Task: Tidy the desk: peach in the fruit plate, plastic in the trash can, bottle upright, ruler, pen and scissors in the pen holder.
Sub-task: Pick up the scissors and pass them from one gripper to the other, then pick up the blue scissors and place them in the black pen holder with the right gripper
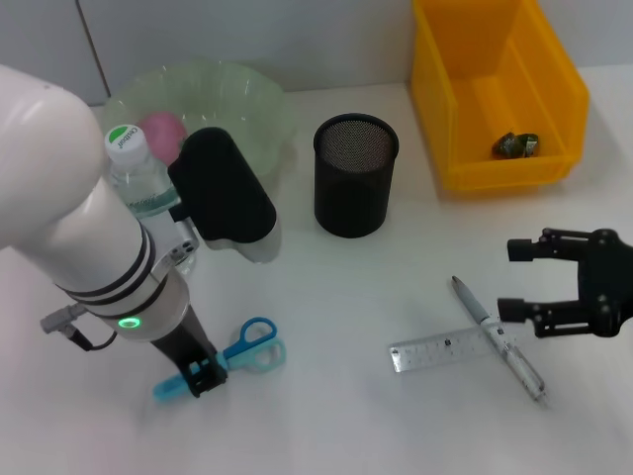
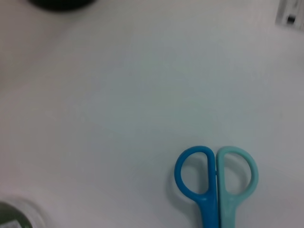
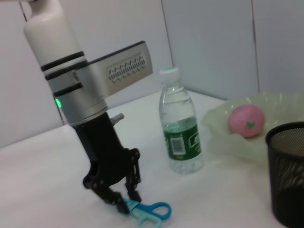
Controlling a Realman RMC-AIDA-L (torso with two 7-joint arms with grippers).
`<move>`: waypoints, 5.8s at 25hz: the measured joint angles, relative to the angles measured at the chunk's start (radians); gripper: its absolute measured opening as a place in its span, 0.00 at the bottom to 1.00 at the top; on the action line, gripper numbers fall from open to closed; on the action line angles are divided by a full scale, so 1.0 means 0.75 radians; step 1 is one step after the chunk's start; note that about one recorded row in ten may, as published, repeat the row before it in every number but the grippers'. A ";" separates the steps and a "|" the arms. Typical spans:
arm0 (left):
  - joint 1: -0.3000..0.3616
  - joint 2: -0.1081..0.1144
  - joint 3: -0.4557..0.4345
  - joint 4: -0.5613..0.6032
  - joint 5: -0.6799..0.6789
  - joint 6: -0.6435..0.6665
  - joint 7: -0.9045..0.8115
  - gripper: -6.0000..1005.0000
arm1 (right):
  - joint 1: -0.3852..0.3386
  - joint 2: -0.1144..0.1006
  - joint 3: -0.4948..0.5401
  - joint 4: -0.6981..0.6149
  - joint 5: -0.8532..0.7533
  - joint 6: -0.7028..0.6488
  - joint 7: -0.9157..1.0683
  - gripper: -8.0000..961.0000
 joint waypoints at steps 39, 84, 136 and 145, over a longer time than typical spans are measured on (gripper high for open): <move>0.251 0.007 0.144 0.612 -0.139 -0.602 0.065 0.23 | -0.059 0.088 0.449 1.133 0.620 -0.154 -0.650 0.85; 0.243 0.006 0.185 0.523 -0.132 -0.747 0.096 0.23 | 0.105 0.092 0.506 1.463 0.586 0.117 -0.797 0.57; 0.500 0.016 0.060 0.674 -0.497 -0.847 0.431 0.79 | 0.109 0.084 0.642 1.353 0.598 0.130 -0.766 0.10; 0.677 0.019 -0.110 0.446 -1.137 -0.634 1.138 0.79 | 0.266 0.084 0.629 1.173 0.592 0.234 -0.768 0.10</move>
